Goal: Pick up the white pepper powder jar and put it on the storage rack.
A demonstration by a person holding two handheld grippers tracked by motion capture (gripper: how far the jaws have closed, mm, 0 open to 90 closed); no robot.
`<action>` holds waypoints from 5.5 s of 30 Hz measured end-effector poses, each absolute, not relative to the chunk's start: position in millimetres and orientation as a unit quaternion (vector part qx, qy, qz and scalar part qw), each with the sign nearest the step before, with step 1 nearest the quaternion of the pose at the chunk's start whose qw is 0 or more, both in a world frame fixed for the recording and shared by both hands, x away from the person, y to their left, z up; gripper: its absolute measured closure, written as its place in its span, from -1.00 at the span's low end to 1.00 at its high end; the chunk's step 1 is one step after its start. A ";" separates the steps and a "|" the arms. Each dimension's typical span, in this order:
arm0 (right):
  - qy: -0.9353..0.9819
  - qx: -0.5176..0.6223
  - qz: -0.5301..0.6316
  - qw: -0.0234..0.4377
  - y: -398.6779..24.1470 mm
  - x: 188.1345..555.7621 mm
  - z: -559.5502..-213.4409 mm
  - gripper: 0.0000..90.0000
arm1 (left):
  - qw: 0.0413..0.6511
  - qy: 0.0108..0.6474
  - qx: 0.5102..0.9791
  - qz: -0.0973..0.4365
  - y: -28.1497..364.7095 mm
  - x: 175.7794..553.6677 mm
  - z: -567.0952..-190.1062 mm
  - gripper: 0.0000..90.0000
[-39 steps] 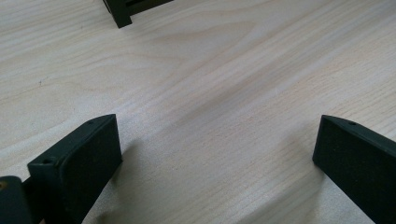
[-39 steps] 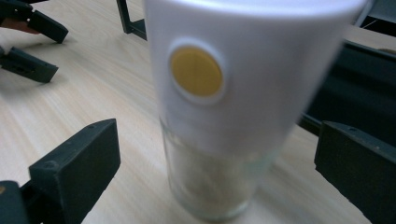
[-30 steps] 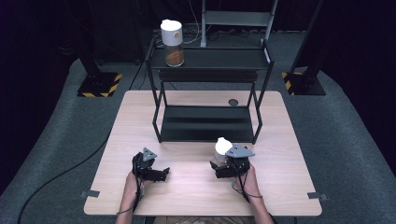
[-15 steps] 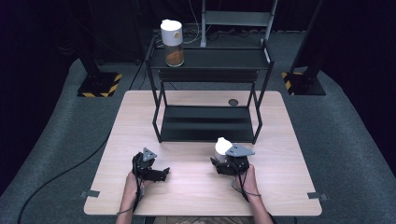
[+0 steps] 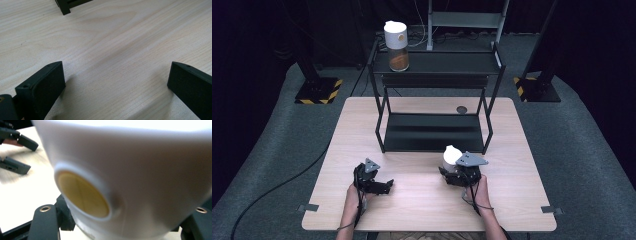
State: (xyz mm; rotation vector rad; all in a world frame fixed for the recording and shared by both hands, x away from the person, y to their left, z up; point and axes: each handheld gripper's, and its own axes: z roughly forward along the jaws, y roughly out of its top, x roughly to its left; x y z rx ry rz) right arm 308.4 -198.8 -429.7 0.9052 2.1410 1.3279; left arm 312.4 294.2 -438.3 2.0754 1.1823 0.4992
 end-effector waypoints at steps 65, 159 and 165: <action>0.732 0.346 0.497 0.313 -231.1 343.6 -321.8 -0.33 | 0.344 0.454 0.799 0.192 294.4 312.3 -438.3 -0.98; 0.698 0.376 0.506 0.340 -245.5 379.0 -204.4 -0.33 | 0.345 0.453 0.799 0.192 295.0 311.8 -438.5 -0.96; 0.698 0.374 0.506 0.342 -244.3 379.2 -197.9 -0.33 | 0.345 0.453 0.799 0.192 295.0 311.8 -438.4 -0.96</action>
